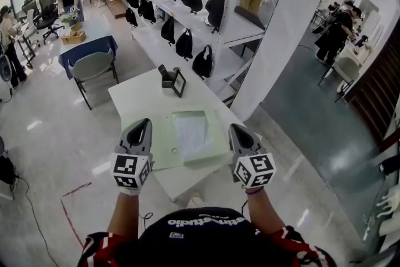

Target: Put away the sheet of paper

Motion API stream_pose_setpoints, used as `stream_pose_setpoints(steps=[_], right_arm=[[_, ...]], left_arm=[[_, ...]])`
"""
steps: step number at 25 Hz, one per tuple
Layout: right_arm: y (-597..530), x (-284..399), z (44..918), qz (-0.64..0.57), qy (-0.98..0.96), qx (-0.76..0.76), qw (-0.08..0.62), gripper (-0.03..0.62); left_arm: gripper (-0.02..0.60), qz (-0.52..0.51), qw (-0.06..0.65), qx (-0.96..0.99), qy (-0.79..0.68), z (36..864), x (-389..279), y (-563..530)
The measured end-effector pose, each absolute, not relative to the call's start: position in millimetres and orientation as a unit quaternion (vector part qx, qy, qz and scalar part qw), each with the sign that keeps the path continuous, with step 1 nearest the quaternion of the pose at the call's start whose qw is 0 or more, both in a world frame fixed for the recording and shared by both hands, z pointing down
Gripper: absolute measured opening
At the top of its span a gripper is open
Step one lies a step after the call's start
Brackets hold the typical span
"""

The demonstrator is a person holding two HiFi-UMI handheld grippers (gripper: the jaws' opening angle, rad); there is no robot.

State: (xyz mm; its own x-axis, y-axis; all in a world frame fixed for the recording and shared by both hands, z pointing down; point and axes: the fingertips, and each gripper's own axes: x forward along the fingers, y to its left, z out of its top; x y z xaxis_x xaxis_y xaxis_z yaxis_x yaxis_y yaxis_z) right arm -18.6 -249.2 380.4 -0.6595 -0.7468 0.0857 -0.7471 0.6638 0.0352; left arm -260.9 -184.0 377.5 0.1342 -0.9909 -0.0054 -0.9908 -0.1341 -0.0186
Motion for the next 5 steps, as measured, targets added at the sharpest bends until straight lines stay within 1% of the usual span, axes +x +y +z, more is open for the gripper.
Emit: stream_pose_setpoints(steps=[5], right_arm=[[-248.0, -15.3, 381.9, 0.004, -0.910, 0.411, 0.048, -0.005]], left_arm=[[0.008, -0.017, 0.011, -0.757, 0.653, 380.2, -254.3, -185.0]])
